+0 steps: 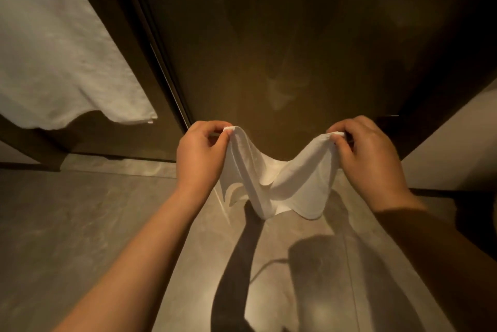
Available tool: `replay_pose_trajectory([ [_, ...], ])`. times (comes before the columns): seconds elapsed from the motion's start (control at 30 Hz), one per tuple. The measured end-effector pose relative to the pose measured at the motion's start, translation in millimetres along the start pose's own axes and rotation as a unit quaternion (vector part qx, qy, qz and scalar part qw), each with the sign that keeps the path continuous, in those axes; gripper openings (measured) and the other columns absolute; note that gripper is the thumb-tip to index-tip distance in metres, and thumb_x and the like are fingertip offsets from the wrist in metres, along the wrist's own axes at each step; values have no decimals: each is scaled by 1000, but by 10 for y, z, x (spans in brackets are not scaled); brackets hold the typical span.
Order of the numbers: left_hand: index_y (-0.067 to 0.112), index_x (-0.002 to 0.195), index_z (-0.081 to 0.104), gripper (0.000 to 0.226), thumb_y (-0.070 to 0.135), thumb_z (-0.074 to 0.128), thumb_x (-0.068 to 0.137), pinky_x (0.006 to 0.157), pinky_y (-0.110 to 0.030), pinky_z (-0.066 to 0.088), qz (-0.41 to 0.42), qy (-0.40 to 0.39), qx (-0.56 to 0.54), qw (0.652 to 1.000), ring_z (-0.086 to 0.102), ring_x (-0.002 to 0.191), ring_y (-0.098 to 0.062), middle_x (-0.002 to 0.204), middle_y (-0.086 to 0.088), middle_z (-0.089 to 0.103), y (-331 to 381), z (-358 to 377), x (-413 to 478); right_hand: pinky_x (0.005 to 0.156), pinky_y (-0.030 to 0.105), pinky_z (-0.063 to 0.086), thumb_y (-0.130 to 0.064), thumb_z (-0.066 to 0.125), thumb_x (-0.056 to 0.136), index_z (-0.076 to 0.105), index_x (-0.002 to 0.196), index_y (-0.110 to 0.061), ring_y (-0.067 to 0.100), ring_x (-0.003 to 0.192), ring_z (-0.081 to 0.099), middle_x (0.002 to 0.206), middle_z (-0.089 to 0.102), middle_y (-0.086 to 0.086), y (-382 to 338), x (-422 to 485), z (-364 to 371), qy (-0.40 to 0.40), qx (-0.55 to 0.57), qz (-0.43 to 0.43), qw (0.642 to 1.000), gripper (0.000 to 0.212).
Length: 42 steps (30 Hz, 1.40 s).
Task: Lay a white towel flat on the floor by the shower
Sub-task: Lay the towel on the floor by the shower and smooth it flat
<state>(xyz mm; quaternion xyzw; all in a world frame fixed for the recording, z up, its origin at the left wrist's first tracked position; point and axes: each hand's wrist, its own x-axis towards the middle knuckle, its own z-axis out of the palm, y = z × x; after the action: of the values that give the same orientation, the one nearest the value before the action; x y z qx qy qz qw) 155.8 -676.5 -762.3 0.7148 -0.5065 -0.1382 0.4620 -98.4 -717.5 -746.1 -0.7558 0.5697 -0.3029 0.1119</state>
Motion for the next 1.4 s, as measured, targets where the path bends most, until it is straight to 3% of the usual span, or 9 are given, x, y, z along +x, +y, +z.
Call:
replay_pose_trajectory([
  [0.27,35,91,69,8,34,62,89,68,-12,46,22,-25,2,999,60,80,4,91,14,63,-1661,983,-465,71,28,52,-25,53,94,63,99,-24,8,84,53,94,52,-9,914,-661,1457,-14,-36,-75,996,12],
  [0.43,30,92,70,9,32,61,89,66,-13,46,45,-64,45,996,58,77,3,90,11,62,-2285,1235,-697,72,31,52,-23,59,90,64,97,-26,10,84,53,94,55,-7,1301,-1035,2086,-56,-72,-94,991,9],
  [0.57,30,91,70,10,30,60,89,67,-19,47,66,-106,98,987,56,75,2,84,16,58,-2598,1333,-923,68,23,42,-24,55,91,65,98,-25,10,83,51,93,56,-6,1462,-1357,2456,-122,-107,-136,977,12],
  [0.8,26,90,71,15,33,58,89,65,-28,47,64,-180,163,968,57,72,-3,93,8,60,-3011,1449,-1307,70,30,45,-24,49,92,65,99,-24,15,89,53,95,58,-4,1667,-1718,2839,-195,-116,-126,966,17],
  [1.07,17,102,69,20,26,55,91,71,-32,46,100,-326,241,909,61,82,-20,93,-4,63,-3210,1626,-1567,75,28,38,-26,49,92,66,100,-24,17,91,53,99,59,-1,1941,-1972,3066,-292,-112,-66,948,19],
  [1.2,19,96,69,24,32,50,89,62,-29,42,109,-375,291,873,60,82,-20,93,-1,63,-3282,1677,-1652,81,26,37,-34,43,95,66,103,-22,19,96,54,104,61,1,2073,-2036,3173,-375,-128,-53,917,27],
  [1.27,22,87,69,35,43,41,86,56,-26,39,135,-387,308,858,59,76,-17,86,5,62,-3266,1666,-1652,79,29,42,-41,42,95,70,99,-22,18,87,56,98,65,0,2085,-2011,3187,-357,-106,-10,928,34],
  [1.33,22,77,68,50,55,30,83,53,-27,40,160,-377,312,858,57,70,-15,79,6,61,-3226,1681,-1641,73,32,48,-40,46,94,71,92,-22,16,77,58,89,68,-2,2117,-1948,3183,-264,-69,41,961,30],
  [1.4,22,80,67,45,53,36,87,55,-29,43,171,-340,296,876,58,74,-15,82,6,61,-3187,1756,-1630,69,31,48,-32,51,92,68,92,-22,13,75,58,87,67,-2,2190,-1886,3202,-183,-22,101,978,19],
])
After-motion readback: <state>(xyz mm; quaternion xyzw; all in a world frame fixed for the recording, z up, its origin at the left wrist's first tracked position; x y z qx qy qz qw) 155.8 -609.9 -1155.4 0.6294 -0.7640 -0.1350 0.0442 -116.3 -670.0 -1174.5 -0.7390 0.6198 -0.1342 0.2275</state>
